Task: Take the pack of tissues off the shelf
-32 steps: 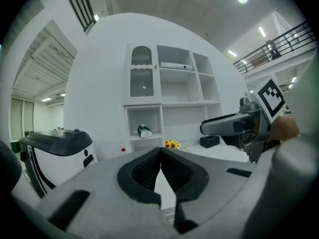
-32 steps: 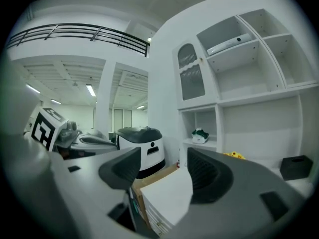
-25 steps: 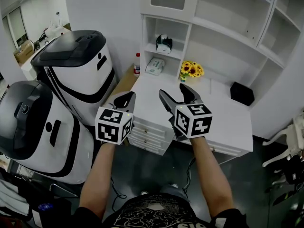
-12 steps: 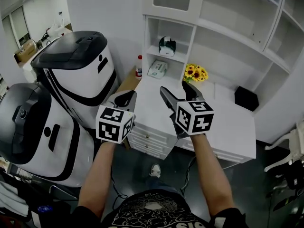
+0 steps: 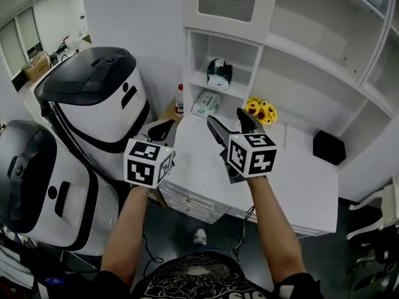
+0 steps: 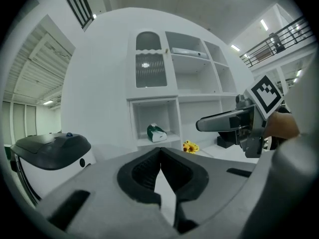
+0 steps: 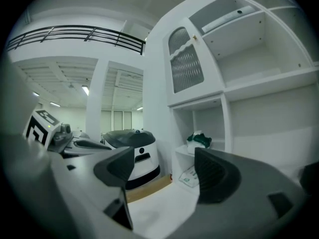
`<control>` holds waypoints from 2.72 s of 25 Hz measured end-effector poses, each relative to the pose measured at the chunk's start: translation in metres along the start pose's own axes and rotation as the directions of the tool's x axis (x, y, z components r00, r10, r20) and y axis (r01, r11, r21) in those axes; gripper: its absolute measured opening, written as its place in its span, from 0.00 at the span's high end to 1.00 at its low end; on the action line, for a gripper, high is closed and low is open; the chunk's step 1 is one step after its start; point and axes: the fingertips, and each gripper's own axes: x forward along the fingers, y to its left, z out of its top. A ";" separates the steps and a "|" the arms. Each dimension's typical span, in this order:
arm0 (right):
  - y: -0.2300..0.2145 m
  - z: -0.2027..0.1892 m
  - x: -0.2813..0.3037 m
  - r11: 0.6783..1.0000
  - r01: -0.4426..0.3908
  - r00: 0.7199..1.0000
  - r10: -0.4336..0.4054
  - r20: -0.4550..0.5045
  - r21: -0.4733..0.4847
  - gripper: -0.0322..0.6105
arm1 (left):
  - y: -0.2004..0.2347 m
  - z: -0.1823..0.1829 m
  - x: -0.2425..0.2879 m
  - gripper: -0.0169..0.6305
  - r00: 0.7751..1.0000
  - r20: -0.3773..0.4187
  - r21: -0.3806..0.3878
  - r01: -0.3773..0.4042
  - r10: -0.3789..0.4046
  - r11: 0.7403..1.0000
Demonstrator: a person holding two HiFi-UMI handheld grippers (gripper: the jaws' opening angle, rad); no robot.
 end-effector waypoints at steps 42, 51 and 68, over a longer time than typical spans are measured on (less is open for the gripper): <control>-0.109 0.019 0.184 0.990 0.143 0.988 -0.143 -0.063 -0.007 0.37 | 0.097 0.014 0.191 0.96 0.990 -0.018 0.014 0.143 -0.143 0.990; -0.116 0.010 0.211 0.960 0.281 0.954 -0.281 -0.104 -0.009 0.37 | 0.107 0.018 0.225 0.96 0.950 0.000 0.036 0.311 -0.311 0.950; -0.133 -0.010 0.245 0.904 0.421 0.886 -0.426 -0.183 -0.068 0.40 | 0.112 0.015 0.253 0.96 0.884 0.007 0.046 0.466 -0.467 0.884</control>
